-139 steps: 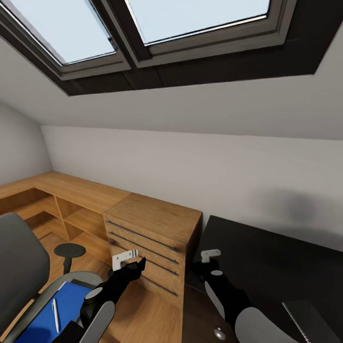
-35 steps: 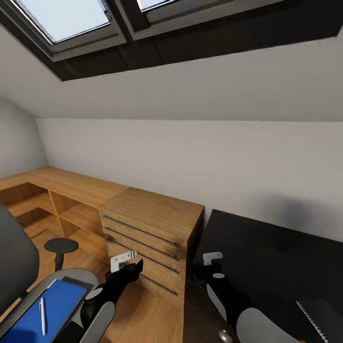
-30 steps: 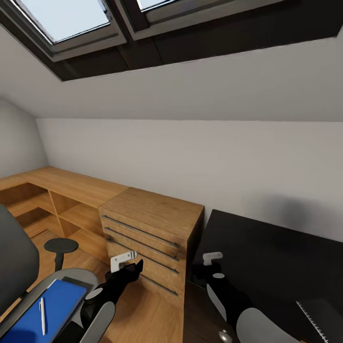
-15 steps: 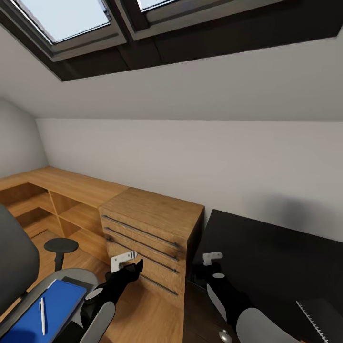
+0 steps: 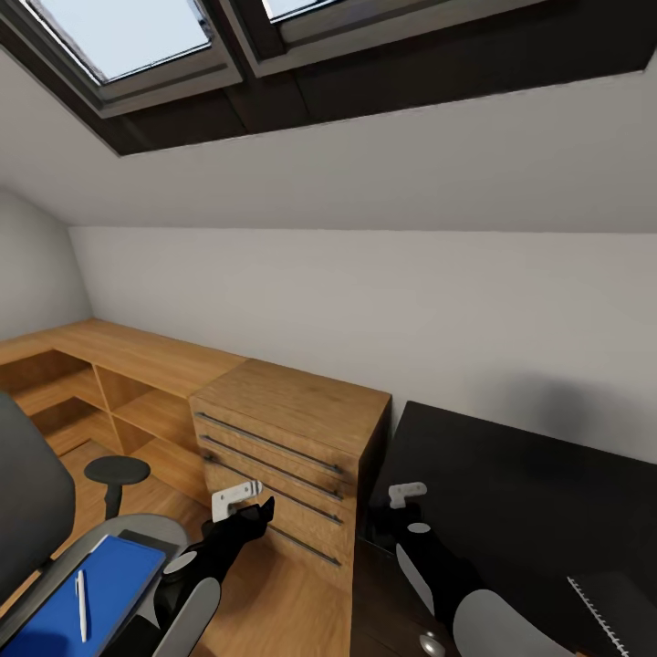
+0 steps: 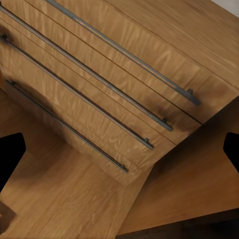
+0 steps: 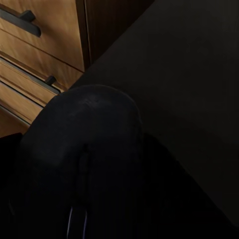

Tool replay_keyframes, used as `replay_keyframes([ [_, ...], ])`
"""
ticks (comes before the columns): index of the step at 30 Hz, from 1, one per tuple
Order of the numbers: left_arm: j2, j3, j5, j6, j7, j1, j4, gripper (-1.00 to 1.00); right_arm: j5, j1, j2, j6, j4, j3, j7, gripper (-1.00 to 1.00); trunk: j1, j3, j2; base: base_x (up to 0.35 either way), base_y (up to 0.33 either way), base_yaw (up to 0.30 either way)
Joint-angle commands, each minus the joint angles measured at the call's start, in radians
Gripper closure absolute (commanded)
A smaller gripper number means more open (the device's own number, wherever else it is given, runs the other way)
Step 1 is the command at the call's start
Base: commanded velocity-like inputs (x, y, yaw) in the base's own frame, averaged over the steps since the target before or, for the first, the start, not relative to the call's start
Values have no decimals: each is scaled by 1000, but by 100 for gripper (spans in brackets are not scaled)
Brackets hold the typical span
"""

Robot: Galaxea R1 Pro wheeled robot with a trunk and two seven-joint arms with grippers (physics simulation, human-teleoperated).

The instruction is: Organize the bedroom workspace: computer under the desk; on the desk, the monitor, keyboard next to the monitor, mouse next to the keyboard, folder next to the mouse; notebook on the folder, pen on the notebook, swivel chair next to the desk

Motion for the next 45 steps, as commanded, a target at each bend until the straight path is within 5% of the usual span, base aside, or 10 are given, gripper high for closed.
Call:
replay_keyframes([
  [1,1,-2,8,1,9,-1,-2,-100,-7,0,-1,11,4,8,-10,100,0,-1,-1,0,0,0],
  [16,3,-2,9,2,10,-1,0,-100,-9,0,0,11,3,8,-11,100,0,-1,-1,0,0,0],
  [25,3,-2,9,1,11,-1,0,-100,-7,1,-7,12,-22,6,-14,100,-34,27,62,0,0,0],
  [28,3,-2,8,3,11,-1,0,-100,-9,3,-37,53,-183,-18,-19,100,-46,36,83,0,0,0],
  [32,3,-2,9,3,12,-1,0,-100,-17,26,-66,205,-374,-73,-19,100,-61,49,111,-47,0,0],
  [40,3,-2,9,4,12,-1,0,-100,-25,249,-72,358,-825,-105,-18,100,-92,74,167,-290,0,0],
  [45,3,-2,9,4,12,-1,0,-100,-28,275,-66,386,-873,-105,-16,100,-111,89,202,-323,0,0],
])
